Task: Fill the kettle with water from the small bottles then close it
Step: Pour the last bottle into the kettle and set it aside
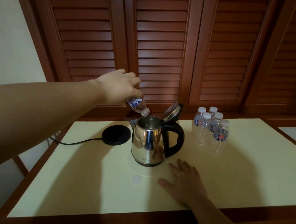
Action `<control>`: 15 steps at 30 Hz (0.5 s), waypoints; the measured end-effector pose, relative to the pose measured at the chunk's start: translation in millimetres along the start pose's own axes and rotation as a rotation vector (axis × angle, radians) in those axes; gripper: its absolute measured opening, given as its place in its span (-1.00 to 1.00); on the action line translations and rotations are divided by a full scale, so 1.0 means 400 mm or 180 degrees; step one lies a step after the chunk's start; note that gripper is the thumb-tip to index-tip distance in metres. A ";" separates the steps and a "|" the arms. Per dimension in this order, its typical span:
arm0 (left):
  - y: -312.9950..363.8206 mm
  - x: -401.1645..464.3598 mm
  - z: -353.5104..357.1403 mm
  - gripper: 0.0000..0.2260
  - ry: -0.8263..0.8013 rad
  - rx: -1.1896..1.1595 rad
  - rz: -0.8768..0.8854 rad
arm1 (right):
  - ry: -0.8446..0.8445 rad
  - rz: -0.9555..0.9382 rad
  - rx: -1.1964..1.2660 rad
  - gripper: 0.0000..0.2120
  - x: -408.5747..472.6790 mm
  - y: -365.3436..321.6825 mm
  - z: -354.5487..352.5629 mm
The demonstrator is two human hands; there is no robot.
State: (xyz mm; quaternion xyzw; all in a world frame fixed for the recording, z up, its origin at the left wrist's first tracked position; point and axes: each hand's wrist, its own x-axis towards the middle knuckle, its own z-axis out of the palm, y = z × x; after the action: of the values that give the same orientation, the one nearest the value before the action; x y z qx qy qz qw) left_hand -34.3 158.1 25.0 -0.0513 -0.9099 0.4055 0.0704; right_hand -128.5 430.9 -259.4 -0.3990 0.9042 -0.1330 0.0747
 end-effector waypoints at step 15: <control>0.038 -0.045 0.075 -0.37 -0.0267 -0.1969 -0.1339 | 0.0004 0.0011 -0.0018 -0.14 0.000 -0.001 0.001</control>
State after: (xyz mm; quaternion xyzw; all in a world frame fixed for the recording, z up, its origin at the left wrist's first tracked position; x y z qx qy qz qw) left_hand -21.2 143.6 -7.7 0.1345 -0.9821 0.0899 0.0960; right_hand -128.3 430.5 -259.6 -0.3975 0.9053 -0.1305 0.0731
